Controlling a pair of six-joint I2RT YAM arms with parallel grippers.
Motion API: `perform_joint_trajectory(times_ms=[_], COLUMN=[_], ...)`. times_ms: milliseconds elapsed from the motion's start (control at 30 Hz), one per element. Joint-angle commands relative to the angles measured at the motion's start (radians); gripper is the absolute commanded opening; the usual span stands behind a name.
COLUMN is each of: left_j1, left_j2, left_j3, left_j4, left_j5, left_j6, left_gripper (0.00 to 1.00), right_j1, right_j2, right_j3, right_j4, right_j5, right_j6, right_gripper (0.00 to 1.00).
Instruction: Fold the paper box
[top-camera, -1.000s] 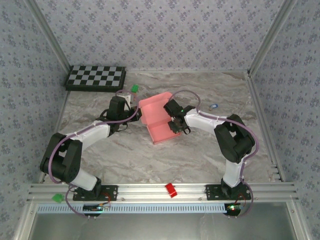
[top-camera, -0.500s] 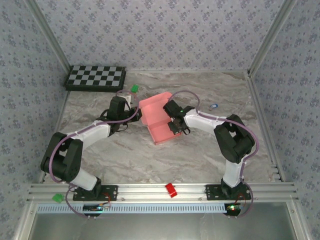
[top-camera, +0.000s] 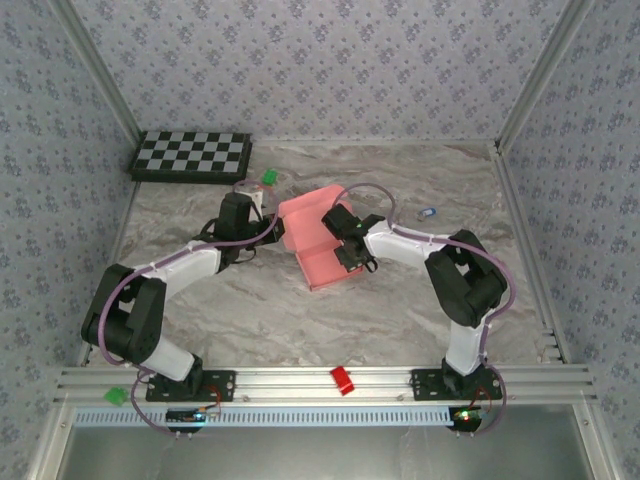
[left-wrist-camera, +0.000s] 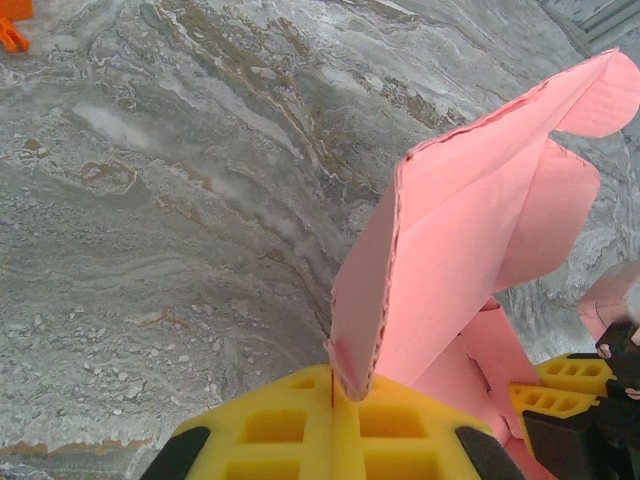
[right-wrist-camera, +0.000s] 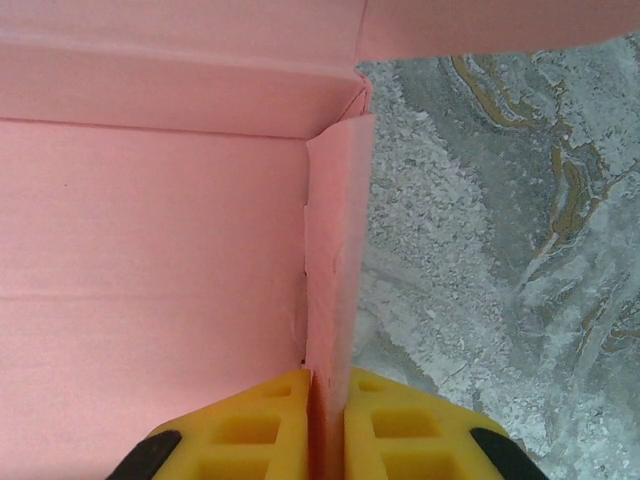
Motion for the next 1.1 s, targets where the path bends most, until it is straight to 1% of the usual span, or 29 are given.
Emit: perform_joint_trajectory(times_ms=[0, 400, 733, 900, 1067], left_j1=[0.000, 0.000, 0.001, -0.001, -0.001], left_j2=[0.013, 0.020, 0.044, 0.058, 0.059], left_j3=[0.045, 0.051, 0.071, 0.077, 0.074], left_j4=[0.009, 0.011, 0.016, 0.026, 0.038], left_j5=[-0.002, 0.008, 0.050, 0.071, 0.079], left_j6=[0.013, 0.012, 0.021, 0.017, 0.015], left_gripper=[0.00, 0.00, 0.00, 0.00, 0.00], right_j1=[0.002, 0.006, 0.006, 0.005, 0.004], right_j2=[0.031, 0.051, -0.011, -0.035, -0.064], right_j3=[-0.004, 0.000, 0.000, -0.004, -0.014], right_j4=[-0.072, -0.075, -0.038, -0.032, -0.033], right_j5=[0.045, 0.064, 0.036, 0.033, 0.036], right_j6=[0.005, 0.021, 0.041, 0.051, 0.062], right_gripper=[0.14, 0.15, 0.17, 0.23, 0.32])
